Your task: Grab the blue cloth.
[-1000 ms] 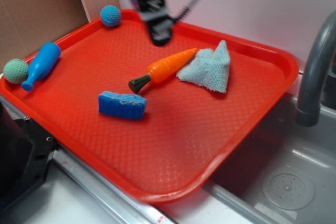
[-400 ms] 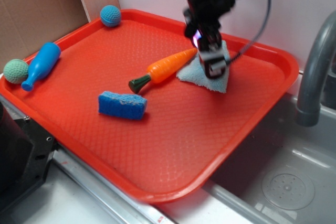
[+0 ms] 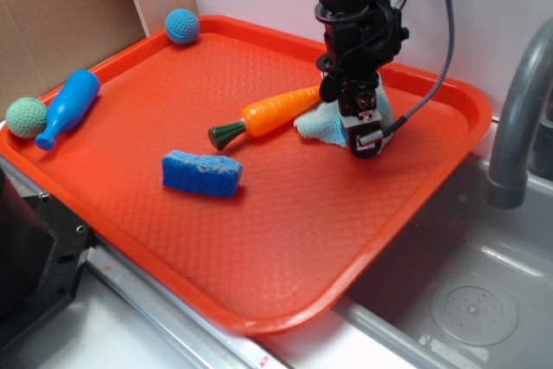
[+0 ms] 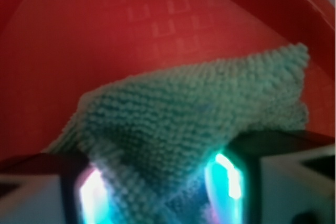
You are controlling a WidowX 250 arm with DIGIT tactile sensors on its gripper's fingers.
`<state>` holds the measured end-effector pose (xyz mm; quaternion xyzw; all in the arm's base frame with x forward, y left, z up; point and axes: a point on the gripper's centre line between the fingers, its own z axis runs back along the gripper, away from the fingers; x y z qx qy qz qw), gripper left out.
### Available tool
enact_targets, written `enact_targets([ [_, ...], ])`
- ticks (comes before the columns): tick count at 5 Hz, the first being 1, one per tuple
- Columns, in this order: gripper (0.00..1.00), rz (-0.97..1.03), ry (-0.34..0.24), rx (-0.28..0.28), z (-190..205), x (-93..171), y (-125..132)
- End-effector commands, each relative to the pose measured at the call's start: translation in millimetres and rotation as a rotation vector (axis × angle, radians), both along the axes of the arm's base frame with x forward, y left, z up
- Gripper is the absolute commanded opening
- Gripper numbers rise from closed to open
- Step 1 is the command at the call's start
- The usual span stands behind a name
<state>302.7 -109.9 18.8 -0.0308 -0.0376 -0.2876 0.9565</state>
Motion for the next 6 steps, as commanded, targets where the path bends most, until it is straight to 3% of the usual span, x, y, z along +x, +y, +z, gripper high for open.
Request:
enact_targets([
  [1,0.0,0.09,0.037,-0.005,38,-20,26],
  [2,0.0,0.174,0.079,0.0,61,-39,44],
  [3,0.0,0.366,-0.01,0.053,110,-70,61],
  [4,0.0,0.532,-0.133,0.04,156,-96,86],
  [5,0.0,0.707,-0.197,0.022,204,-125,119],
  [6,0.0,0.794,-0.167,0.003,211,-139,125],
])
